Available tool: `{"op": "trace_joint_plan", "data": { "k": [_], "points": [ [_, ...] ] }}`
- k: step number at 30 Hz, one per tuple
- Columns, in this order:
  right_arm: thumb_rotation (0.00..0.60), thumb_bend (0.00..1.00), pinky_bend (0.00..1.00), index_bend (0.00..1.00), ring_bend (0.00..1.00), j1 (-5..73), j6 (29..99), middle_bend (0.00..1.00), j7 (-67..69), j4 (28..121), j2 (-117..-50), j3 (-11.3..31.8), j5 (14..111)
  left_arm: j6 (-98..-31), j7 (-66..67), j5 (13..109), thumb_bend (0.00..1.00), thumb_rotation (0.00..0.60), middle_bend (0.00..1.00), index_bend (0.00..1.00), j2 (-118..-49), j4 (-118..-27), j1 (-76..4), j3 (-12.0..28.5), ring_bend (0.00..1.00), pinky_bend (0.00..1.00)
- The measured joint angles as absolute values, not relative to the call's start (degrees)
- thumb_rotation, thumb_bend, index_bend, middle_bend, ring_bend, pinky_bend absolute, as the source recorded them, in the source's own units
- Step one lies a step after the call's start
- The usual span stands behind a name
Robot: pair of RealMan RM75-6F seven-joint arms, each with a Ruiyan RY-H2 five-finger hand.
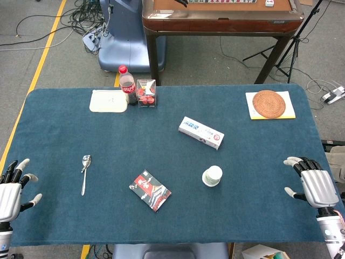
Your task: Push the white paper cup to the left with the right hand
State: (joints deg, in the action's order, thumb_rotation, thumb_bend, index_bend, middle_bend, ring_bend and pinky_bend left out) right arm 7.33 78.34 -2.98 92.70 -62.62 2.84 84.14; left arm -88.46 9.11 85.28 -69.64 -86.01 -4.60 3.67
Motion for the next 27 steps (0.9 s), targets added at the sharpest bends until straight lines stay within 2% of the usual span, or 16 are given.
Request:
{"op": "trace_joint_plan", "data": {
  "k": [4, 6, 9, 13, 19, 27],
  "points": [
    [0.600, 0.00, 0.25, 0.31, 0.19, 7.51, 77.94, 0.28, -3.09, 92.66, -62.72, 2.78, 84.00, -87.84, 8.48, 84.60, 0.04, 0.600, 0.42, 0.49, -69.64, -86.30, -4.66, 3.78, 0.33, 0.50],
    [0.600, 0.00, 0.25, 0.31, 0.19, 7.73, 77.66, 0.28, -3.04, 92.43, -62.95, 2.80, 83.99, -87.72, 8.28, 84.53, 0.04, 0.600, 0.43, 0.50, -69.51, -86.49, -4.66, 3.78, 0.34, 0.50],
    [0.600, 0.00, 0.25, 0.30, 0.19, 8.07, 77.44, 0.27, -3.11, 91.93, -63.65, 2.86, 84.18, -87.69, 8.02, 84.40, 0.04, 0.600, 0.44, 0.50, -69.28, -86.71, -4.54, 3.73, 0.35, 0.51],
    [0.600, 0.00, 0.25, 0.18, 0.18, 8.63, 77.62, 0.18, -3.45, 90.56, -65.46, 2.80, 85.59, -87.82, 7.57, 84.01, 0.04, 0.600, 0.44, 0.51, -69.10, -86.85, -4.36, 3.89, 0.35, 0.51],
    [0.600, 0.00, 0.19, 0.02, 0.08, 10.42, 76.88, 0.07, -5.47, 87.50, -69.93, 2.44, 88.02, -87.42, 7.18, 83.77, 0.04, 0.600, 0.44, 0.51, -69.01, -86.81, -4.40, 3.91, 0.35, 0.51],
    [0.600, 0.00, 0.14, 0.00, 0.00, 14.58, 74.00, 0.01, -7.44, 83.08, -76.39, 2.61, 90.52, -86.97, 6.60, 83.03, 0.04, 0.600, 0.44, 0.51, -68.83, -86.72, -4.33, 4.04, 0.35, 0.51]
  ]
}}
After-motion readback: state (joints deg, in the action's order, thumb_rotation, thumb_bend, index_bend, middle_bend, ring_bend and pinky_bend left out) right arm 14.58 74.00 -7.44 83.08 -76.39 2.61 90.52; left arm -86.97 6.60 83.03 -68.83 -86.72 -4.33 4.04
